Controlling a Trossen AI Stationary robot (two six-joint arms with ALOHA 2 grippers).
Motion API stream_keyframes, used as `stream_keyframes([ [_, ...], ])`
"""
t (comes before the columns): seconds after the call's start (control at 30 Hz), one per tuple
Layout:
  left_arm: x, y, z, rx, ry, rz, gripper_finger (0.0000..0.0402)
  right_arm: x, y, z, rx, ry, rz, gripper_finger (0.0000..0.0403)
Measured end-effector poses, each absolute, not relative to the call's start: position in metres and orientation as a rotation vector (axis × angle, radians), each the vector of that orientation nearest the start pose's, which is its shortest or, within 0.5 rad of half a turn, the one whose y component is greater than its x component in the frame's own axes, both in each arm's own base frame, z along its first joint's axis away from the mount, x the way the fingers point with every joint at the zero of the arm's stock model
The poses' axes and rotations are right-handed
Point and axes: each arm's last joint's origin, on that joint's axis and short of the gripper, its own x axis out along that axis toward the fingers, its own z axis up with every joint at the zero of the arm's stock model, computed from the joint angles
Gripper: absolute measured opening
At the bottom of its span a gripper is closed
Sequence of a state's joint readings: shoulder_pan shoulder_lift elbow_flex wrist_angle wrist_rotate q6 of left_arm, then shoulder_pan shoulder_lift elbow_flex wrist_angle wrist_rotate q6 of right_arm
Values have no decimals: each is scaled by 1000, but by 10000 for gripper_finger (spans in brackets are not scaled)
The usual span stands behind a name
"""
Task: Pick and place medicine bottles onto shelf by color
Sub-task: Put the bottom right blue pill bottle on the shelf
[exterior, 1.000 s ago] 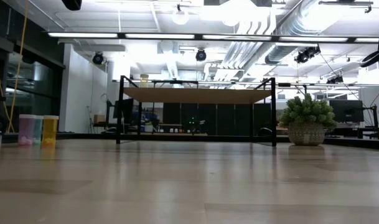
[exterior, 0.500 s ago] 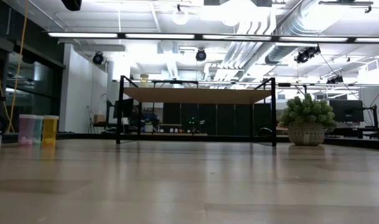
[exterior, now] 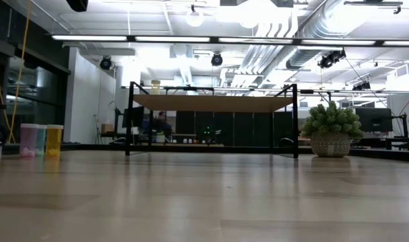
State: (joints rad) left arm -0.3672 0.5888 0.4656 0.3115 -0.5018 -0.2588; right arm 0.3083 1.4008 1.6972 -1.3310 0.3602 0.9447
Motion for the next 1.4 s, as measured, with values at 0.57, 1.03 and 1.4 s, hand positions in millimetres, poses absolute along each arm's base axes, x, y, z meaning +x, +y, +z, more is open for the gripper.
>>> stream_keyframes([
  [0.57, 138, -38, 297, -338, -188, 118, 0, 281, -92, 396, 690, 1150, -742, 108],
  [1.03, 138, -38, 297, -312, -187, 121, 0, 297, -166, 346, 814, 1305, -797, 108],
  [1.4, 138, -38, 298, -317, -196, 120, 1, 278, -198, 343, 946, 1274, -861, 108],
])
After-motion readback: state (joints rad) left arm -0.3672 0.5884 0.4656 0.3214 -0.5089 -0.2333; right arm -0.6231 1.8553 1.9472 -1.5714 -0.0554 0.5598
